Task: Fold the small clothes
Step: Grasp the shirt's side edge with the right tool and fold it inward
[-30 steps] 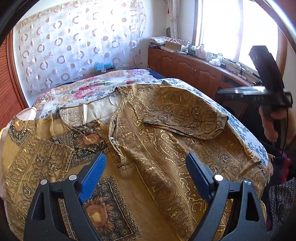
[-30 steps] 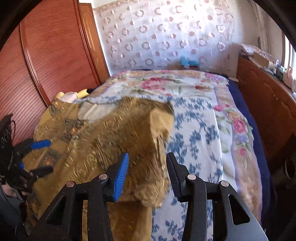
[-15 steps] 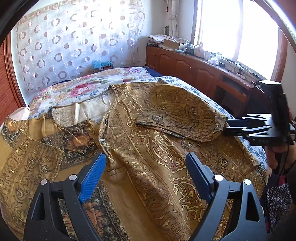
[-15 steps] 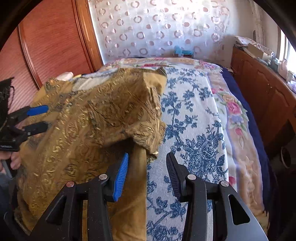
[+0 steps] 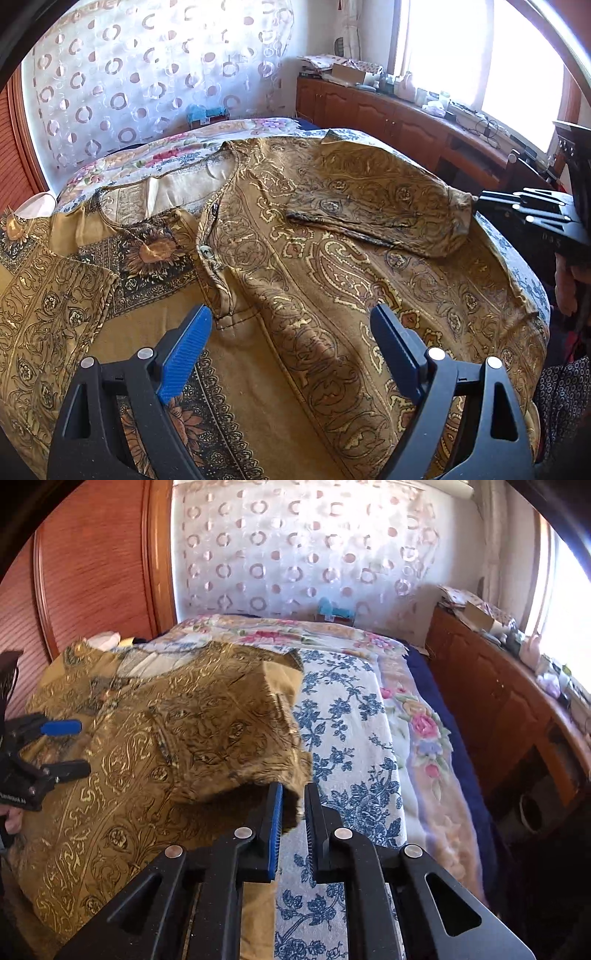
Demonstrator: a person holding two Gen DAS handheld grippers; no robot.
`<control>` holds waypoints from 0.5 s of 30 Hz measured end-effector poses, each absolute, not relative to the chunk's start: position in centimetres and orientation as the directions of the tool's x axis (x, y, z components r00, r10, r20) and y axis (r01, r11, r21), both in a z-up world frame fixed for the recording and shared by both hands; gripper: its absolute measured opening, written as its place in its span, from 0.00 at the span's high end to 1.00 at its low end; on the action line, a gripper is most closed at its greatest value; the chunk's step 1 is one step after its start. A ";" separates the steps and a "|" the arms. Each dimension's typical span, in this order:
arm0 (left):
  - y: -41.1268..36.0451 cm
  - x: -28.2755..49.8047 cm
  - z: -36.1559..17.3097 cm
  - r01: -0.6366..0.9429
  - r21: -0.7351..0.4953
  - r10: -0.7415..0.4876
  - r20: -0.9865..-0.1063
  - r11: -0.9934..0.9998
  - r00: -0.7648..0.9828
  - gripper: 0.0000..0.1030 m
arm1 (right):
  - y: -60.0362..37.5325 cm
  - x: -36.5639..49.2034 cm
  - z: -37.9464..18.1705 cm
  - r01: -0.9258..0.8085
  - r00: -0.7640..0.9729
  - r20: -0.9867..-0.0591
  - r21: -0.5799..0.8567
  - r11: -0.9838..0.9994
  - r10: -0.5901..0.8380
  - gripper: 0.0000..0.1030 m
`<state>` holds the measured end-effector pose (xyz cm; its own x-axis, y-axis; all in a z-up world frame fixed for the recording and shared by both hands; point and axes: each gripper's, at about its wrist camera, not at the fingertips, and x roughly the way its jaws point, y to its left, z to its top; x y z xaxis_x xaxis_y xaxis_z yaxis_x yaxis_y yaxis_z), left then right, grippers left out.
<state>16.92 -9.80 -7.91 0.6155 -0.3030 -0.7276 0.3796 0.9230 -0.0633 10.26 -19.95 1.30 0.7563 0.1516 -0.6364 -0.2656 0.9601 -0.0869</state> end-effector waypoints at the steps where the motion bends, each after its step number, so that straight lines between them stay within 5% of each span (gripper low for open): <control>1: -9.8 16.9 -8.0 0.378 -0.062 -0.300 -0.730 0.924 0.614 0.14 | -19.4 10.2 1.2 -0.280 0.753 -0.640 -0.103 0.954 0.152 0.73; 15: -9.8 17.3 -8.3 0.359 -0.047 -0.272 -0.747 0.932 0.607 0.14 | -16.0 8.8 1.5 -0.392 0.789 -0.590 -0.270 0.879 0.171 0.51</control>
<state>17.26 -9.83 -8.30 0.6066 -0.2716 -0.7472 0.3590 0.9321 -0.0474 8.77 -15.98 1.53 0.7892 0.1712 -0.5897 -0.3923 0.8794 -0.2697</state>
